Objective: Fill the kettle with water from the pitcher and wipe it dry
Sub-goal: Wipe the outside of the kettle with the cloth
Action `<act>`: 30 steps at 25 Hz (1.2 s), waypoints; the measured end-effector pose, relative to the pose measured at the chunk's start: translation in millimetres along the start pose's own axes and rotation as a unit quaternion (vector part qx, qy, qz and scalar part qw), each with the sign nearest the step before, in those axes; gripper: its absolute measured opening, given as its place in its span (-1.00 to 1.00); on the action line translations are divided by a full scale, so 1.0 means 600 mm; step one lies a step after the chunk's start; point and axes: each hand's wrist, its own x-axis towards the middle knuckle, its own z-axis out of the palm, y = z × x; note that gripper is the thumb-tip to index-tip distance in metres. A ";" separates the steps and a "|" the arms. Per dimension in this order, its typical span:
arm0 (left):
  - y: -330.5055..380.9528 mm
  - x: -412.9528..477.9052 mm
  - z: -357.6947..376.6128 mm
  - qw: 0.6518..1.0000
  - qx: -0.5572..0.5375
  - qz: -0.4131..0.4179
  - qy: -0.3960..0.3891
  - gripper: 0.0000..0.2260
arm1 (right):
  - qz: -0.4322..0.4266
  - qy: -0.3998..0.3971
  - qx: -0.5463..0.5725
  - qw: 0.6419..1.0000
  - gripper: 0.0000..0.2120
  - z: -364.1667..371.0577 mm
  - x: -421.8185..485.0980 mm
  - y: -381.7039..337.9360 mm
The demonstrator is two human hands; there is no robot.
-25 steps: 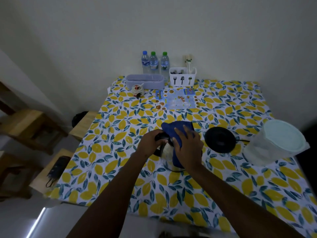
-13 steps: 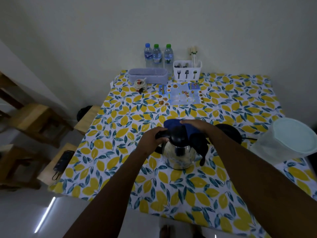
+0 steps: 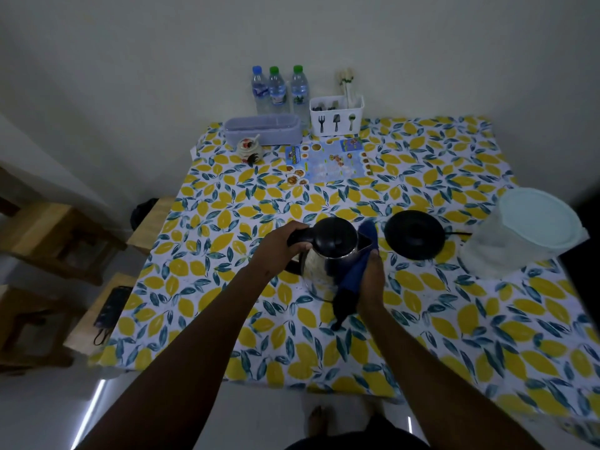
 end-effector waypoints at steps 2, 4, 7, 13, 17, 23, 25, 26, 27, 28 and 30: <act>-0.010 0.001 0.004 1.000 0.012 0.015 -0.018 -0.64 | -0.083 0.129 -0.020 0.988 -0.46 0.045 -0.055 0.009; -0.020 0.002 0.005 0.999 0.024 0.021 -0.032 -0.62 | -0.116 0.137 -0.062 0.982 -0.43 0.097 -0.125 0.001; -0.031 0.004 0.002 0.998 0.024 0.030 -0.045 -0.59 | -0.146 0.164 -0.072 0.973 -0.41 0.119 -0.135 -0.005; -0.048 0.007 0.002 0.999 0.018 0.033 -0.035 -0.58 | -0.079 0.137 -0.030 0.987 -0.39 0.046 -0.062 0.067; -0.049 0.008 0.002 0.999 0.020 0.035 -0.035 -0.58 | -0.127 0.134 -0.059 0.981 -0.52 0.063 -0.094 0.035; -0.064 0.002 0.008 0.999 0.014 0.037 -0.036 -0.60 | -0.273 0.151 -0.169 0.935 -0.51 0.052 -0.072 0.035; -0.067 -0.010 0.017 0.999 0.016 0.029 -0.006 -0.64 | -0.322 0.112 -0.194 0.920 -0.55 0.015 -0.057 0.029; -0.067 -0.013 0.023 0.999 0.022 0.024 0.013 -0.64 | -0.347 0.095 -0.216 0.908 -0.56 -0.003 -0.048 0.026; -0.064 -0.016 0.029 0.999 0.030 0.016 0.031 -0.63 | -0.366 0.090 -0.241 0.894 -0.56 -0.018 -0.035 0.023; -0.059 -0.017 0.034 0.998 0.036 0.008 0.046 -0.62 | -0.372 0.094 -0.272 0.883 -0.55 -0.031 -0.020 0.020; -0.046 -0.009 0.038 0.997 0.041 0.001 0.073 -0.63 | -0.337 0.113 -0.351 0.866 -0.52 -0.047 0.004 0.009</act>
